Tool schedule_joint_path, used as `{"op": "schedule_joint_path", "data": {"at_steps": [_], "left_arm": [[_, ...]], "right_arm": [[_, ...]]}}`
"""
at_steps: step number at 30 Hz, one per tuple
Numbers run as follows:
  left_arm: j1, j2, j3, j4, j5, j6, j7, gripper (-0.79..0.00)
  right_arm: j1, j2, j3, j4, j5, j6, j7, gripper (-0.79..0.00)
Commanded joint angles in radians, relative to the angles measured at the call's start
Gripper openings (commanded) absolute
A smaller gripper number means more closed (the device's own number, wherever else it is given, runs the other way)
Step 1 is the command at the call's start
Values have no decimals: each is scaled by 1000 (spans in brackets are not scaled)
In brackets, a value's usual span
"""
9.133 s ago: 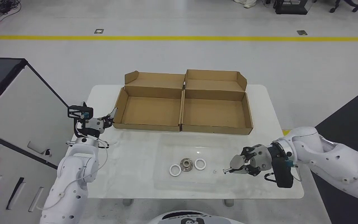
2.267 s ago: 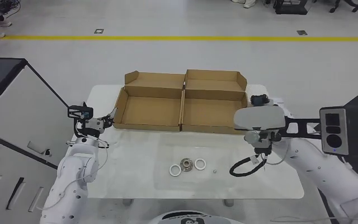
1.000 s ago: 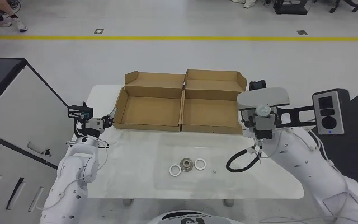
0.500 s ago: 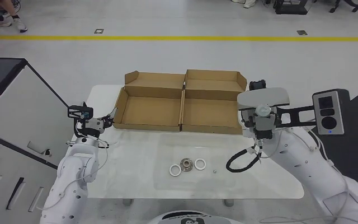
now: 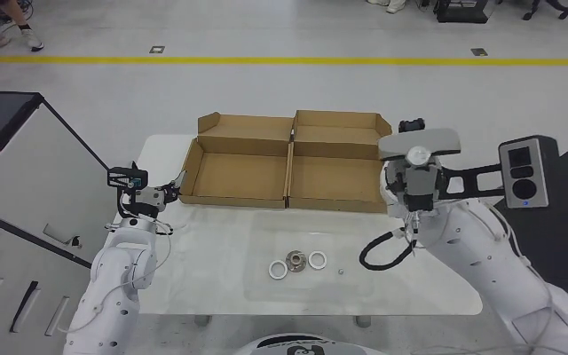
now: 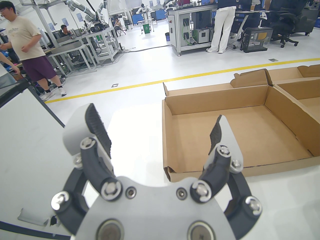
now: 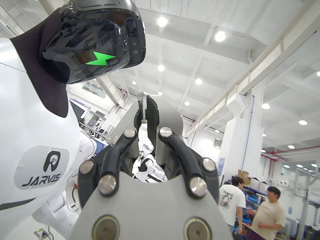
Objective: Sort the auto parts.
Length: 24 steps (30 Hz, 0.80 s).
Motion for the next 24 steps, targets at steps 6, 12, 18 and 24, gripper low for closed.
{"op": "schedule_joint_path", "data": {"at_steps": [6, 12, 18, 24], "left_arm": [[0, 0, 0, 0, 0, 0, 0, 0], [0, 0, 0, 0, 0, 0, 0, 0], [0, 0, 0, 0, 0, 0, 0, 0], [0, 0, 0, 0, 0, 0, 0, 0]], "right_arm": [[-18, 23, 139, 73, 133, 39, 336, -785], [16, 48, 258, 111, 223, 51, 691, -785], [91, 64, 313, 158, 233, 45, 996, -785], [182, 72, 302, 201, 185, 31, 1268, -785]]}}
